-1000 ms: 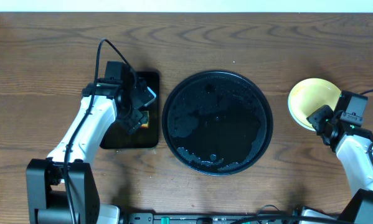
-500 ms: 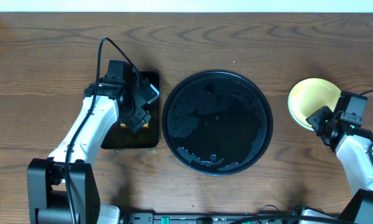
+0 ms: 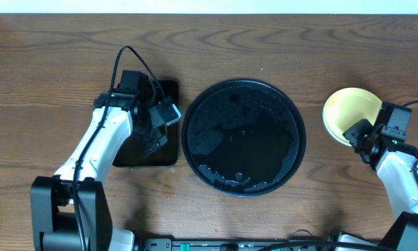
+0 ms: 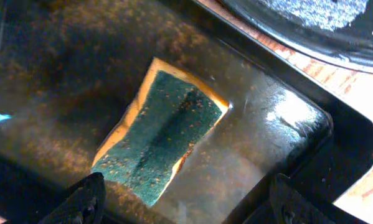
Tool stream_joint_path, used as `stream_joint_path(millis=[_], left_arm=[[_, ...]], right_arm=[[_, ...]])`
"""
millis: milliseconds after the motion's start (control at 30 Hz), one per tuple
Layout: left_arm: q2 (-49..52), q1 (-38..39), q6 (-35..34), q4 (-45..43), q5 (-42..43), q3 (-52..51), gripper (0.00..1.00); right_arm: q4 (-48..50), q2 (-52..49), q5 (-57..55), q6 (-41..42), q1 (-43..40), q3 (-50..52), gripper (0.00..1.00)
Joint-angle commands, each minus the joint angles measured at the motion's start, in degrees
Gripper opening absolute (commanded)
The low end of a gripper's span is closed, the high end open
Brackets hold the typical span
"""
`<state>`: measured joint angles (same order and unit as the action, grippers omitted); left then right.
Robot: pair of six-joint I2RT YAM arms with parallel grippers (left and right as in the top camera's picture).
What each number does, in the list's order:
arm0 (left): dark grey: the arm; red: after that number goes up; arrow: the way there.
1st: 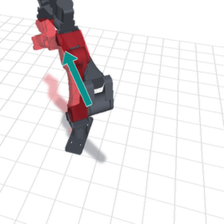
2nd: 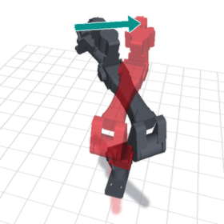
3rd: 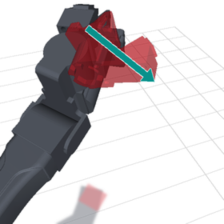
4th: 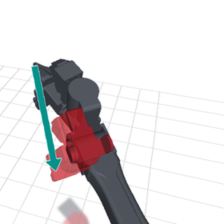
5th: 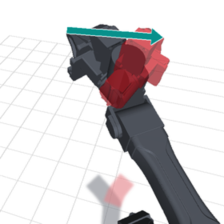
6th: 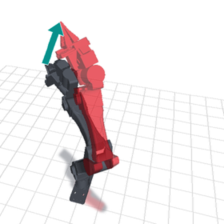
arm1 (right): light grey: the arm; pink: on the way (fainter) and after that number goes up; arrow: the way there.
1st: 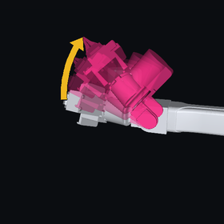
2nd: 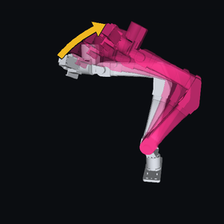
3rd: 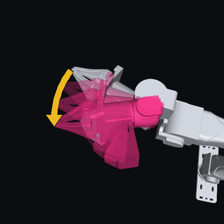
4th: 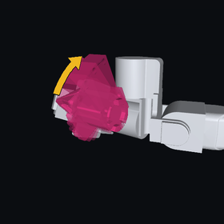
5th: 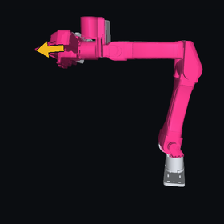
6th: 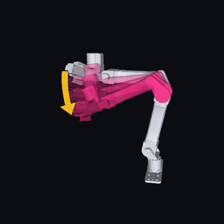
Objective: Clean dirty plates on tray and stack at the side
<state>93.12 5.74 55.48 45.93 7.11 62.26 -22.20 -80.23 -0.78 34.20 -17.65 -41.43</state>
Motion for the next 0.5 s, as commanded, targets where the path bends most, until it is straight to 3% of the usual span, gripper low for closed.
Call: stream_joint_path(millis=[0, 300, 467], left_arm=[[2.08, -0.33, 3.43, -0.26, -0.76, -0.22, 0.84], [2.36, -0.33, 4.94, -1.88, -0.68, -0.22, 0.72], [2.38, -0.33, 4.96, -2.43, -0.68, -0.22, 0.72]], right_arm=[[-0.26, 0.39, 0.20, -0.66, 0.48, 0.15, 0.53], [-0.35, 0.39, 0.17, -0.66, 0.48, 0.15, 0.53], [-0.33, 0.39, 0.20, -0.66, 0.48, 0.15, 0.53]])
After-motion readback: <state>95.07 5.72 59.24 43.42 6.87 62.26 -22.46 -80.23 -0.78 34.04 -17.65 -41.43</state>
